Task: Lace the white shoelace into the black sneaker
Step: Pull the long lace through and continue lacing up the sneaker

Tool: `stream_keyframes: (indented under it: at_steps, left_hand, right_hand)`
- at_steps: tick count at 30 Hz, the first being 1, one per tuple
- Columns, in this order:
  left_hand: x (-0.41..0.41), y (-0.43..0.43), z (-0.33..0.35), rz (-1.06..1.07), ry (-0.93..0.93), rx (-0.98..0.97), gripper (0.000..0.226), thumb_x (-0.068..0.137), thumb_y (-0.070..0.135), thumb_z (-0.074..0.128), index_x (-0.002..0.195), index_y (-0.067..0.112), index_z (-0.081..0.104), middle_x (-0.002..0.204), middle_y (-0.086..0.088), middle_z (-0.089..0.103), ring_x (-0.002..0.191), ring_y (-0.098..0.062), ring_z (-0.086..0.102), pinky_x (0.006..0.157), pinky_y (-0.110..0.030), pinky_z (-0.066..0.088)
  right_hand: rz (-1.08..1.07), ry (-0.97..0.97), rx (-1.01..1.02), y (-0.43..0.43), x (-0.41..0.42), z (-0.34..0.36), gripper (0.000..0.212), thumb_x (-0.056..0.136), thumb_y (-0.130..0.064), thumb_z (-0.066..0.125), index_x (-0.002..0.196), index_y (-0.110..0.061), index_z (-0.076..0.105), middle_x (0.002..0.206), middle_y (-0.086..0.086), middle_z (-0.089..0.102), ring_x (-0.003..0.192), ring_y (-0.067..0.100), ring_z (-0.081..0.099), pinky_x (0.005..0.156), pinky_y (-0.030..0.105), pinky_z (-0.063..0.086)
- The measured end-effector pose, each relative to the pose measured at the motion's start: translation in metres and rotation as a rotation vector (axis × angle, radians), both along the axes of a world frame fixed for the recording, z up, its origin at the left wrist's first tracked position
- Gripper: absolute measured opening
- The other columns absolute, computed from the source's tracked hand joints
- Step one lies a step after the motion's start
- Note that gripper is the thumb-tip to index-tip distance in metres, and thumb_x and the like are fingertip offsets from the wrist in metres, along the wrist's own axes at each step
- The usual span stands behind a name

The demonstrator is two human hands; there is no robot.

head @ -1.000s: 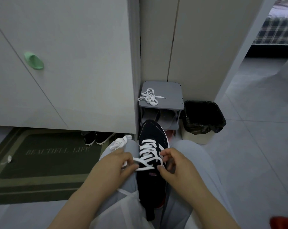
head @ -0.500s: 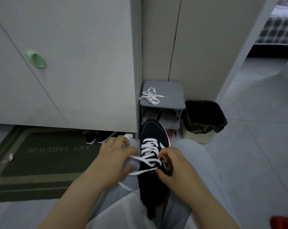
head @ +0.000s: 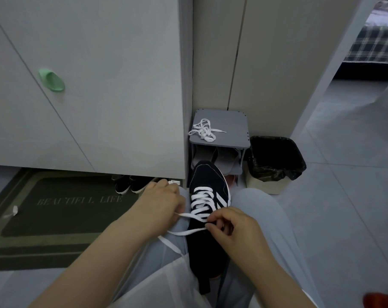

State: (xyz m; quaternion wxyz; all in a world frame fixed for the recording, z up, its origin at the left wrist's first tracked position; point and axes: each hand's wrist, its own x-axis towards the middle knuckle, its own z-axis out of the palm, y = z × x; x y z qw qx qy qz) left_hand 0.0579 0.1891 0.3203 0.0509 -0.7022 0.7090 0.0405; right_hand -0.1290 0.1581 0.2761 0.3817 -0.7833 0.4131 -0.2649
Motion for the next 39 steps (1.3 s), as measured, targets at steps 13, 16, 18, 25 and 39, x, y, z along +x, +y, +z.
stream_keyframes:
  at_steps: [13,16,18,25,39]
  left_hand:
    - [0.022,0.019,0.082,0.123,0.894,0.105,0.013,0.091,0.019,0.054,0.085,0.024,0.064,0.07,0.009,0.065,0.064,0.001,0.058,0.063,-0.013,0.045]
    - [-0.008,0.01,0.086,0.124,1.257,0.101,0.022,0.093,0.009,0.047,0.107,0.015,0.063,0.075,0.007,0.065,0.076,-0.003,0.06,0.074,-0.01,0.047]
    - [-0.026,0.003,0.084,0.095,1.394,0.105,0.03,0.093,0.004,0.045,0.119,0.015,0.057,0.087,0.002,0.068,0.082,-0.006,0.061,0.077,-0.015,0.049]
    - [-0.016,-0.014,0.071,0.268,1.651,-0.168,0.029,0.089,-0.006,0.048,0.111,0.008,0.059,0.077,0.0,0.068,0.062,-0.007,0.06,0.059,-0.016,0.051]
    - [0.051,-0.011,0.02,0.411,0.729,-0.245,0.038,0.088,-0.004,0.04,0.104,0.024,0.06,0.111,0.0,0.056,0.096,-0.016,0.05,0.076,-0.018,0.042]
  right_hand:
    - [-0.011,-0.265,0.302,0.013,0.009,0.022,0.016,0.085,-0.024,0.063,0.075,-0.03,0.074,0.076,-0.007,0.073,0.074,0.008,0.069,0.075,0.029,0.056]
    - [0.023,-0.4,0.323,0.014,0.022,0.029,0.023,0.086,-0.014,0.065,0.095,-0.035,0.068,0.095,-0.017,0.072,0.092,-0.001,0.066,0.081,0.015,0.05]
    - [0.114,-0.473,0.356,0.014,0.032,0.034,0.029,0.086,-0.016,0.064,0.108,-0.035,0.061,0.109,-0.019,0.067,0.107,-0.001,0.06,0.092,0.018,0.046]
    - [0.063,-0.452,0.312,0.008,0.023,0.036,0.017,0.092,-0.031,0.048,0.085,-0.022,0.06,0.067,-0.011,0.054,0.065,0.003,0.05,0.063,0.013,0.041]
    - [-0.067,-0.385,0.228,-0.018,-0.021,0.034,0.019,0.094,-0.016,0.047,0.085,-0.018,0.064,0.058,-0.019,0.055,0.058,-0.004,0.048,0.059,0.006,0.038]
